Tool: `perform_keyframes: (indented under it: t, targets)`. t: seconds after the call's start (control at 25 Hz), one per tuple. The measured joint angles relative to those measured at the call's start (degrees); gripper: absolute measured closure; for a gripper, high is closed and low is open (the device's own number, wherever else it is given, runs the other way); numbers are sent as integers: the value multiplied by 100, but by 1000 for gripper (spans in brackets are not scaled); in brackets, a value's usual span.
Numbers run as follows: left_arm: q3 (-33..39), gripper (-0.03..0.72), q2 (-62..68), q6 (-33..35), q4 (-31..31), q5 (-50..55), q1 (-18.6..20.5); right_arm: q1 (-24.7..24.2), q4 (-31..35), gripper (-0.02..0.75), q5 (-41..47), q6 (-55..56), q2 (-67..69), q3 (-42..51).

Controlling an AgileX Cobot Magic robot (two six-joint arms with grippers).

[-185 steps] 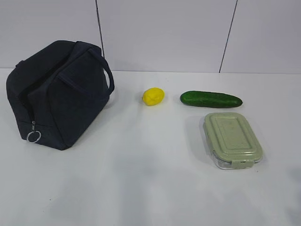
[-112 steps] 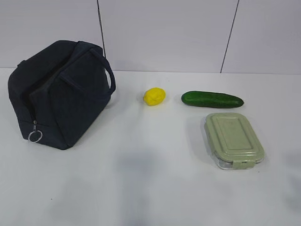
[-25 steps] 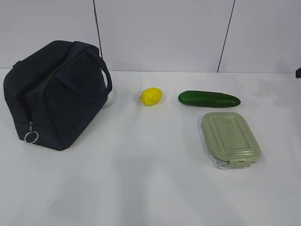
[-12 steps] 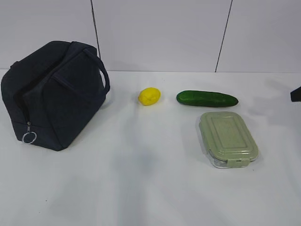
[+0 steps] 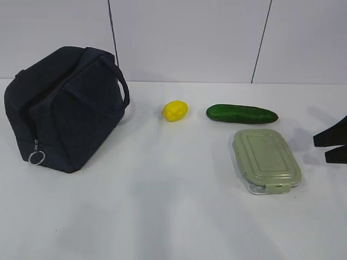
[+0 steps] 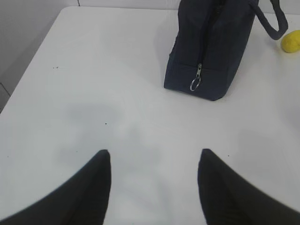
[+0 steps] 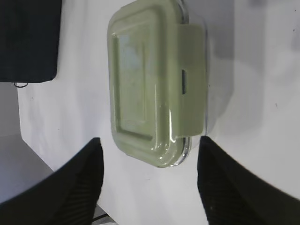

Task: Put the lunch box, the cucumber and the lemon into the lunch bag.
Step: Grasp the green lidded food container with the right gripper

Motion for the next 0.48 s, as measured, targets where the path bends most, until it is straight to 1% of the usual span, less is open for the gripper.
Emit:
perform_keyframes:
  t: [0.24, 0.48]
  targets:
    - [0, 274, 0, 0, 0, 0, 0, 0, 147, 244, -24, -387, 615, -152]
    - [0, 275, 0, 0, 10, 0, 0, 0, 182, 244, -53, -586, 791, -224]
